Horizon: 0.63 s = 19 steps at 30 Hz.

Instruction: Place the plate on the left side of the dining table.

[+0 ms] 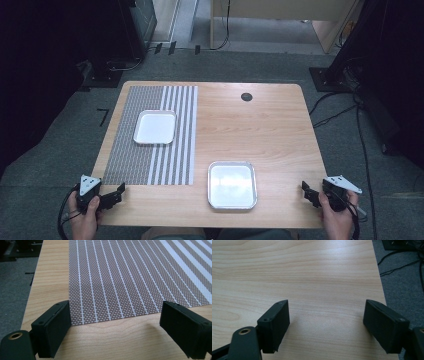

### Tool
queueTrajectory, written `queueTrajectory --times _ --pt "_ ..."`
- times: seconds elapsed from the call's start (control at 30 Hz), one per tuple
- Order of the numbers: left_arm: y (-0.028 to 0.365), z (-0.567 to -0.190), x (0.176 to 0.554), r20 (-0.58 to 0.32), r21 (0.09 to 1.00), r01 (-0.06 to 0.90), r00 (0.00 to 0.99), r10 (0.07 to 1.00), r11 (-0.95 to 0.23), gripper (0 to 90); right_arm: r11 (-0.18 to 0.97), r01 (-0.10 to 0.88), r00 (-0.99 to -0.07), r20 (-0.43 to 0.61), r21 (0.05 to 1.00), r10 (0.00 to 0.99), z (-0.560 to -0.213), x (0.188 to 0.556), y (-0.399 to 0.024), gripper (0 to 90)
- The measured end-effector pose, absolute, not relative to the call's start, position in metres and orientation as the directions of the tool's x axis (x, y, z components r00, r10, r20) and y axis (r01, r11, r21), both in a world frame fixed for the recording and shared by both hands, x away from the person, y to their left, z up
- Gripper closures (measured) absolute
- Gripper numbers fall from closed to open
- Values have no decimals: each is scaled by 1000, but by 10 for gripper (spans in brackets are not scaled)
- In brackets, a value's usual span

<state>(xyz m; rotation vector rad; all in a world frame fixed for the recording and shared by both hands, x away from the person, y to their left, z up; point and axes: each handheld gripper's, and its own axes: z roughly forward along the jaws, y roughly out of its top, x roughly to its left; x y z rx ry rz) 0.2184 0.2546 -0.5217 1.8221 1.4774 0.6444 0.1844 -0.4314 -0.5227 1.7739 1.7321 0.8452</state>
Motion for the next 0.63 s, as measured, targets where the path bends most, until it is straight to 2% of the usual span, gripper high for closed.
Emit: queueTrajectory --times 0.13,0.2,0.63 --pt "253 -522 219 -33 767 630 228 973 -121 99 -2 674 -28 29 739 999 -525 185 -428 193" --pt "249 -522 219 11 758 633 229 973 -157 99 -3 675 -29 31 738 999 -525 185 -428 188" --pt "249 -523 218 8 760 631 228 974 -154 93 -3 678 -27 29 735 999 -525 186 -428 162"
